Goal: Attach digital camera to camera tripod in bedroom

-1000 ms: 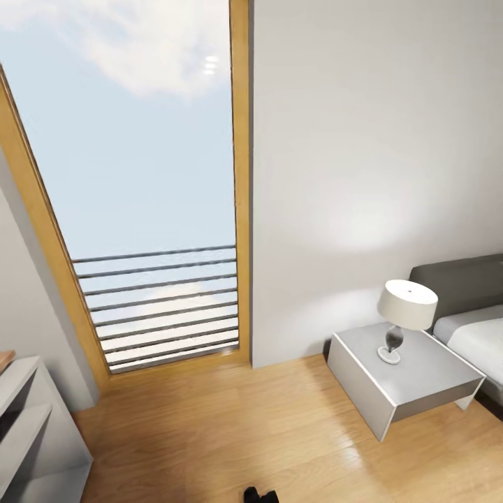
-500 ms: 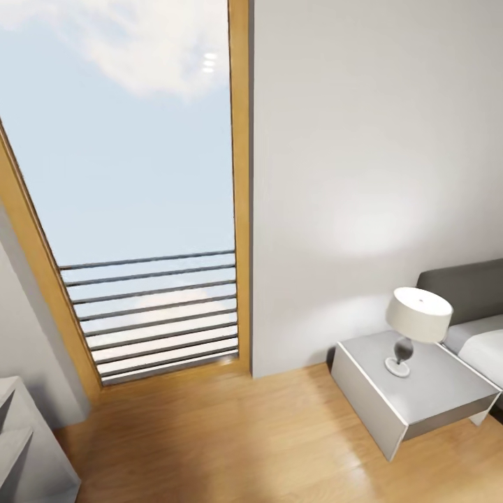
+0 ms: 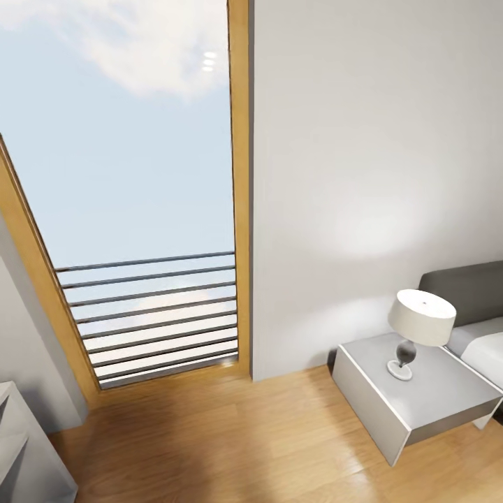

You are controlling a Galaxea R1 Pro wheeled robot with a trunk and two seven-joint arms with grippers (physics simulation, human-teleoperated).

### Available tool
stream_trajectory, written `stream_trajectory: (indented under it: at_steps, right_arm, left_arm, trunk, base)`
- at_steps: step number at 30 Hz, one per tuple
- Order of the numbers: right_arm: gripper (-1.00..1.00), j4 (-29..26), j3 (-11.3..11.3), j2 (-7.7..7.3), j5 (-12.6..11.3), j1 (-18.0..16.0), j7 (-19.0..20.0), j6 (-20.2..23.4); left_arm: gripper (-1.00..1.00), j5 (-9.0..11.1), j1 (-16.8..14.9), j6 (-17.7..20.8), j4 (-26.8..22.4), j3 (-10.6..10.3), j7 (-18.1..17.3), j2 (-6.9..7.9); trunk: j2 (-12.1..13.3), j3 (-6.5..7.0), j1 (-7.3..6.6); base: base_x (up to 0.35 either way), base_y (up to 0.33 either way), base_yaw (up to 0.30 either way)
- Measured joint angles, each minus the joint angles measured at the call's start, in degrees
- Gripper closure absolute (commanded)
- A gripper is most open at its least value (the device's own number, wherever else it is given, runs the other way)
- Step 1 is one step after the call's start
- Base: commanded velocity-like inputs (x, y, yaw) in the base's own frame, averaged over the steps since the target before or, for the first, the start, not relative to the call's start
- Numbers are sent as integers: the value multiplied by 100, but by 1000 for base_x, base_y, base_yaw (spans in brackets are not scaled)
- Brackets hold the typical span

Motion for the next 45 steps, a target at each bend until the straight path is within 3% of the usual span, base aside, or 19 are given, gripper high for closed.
stream_trajectory:
  at_steps: [18,31,45]
  right_arm:
    - [-100,0,0,0,1,-3,8,5]
    - [-100,0,0,0,2,-1,1,6]
    - [-100,0,-12,11,-1,-2,0,-24]
  left_arm:
    - [-100,0,0,0,0,-1,0,-2]
    - [-100,0,0,-1,0,2,0,-4]
    - [-100,0,0,0,0,0,0,-5]
  trunk:
    - [0,0,-1]
    - [0,0,-2]
    - [0,0,0]
  base:
    - [6,0,0]
    - [198,140,0]
    - [29,24,-7]
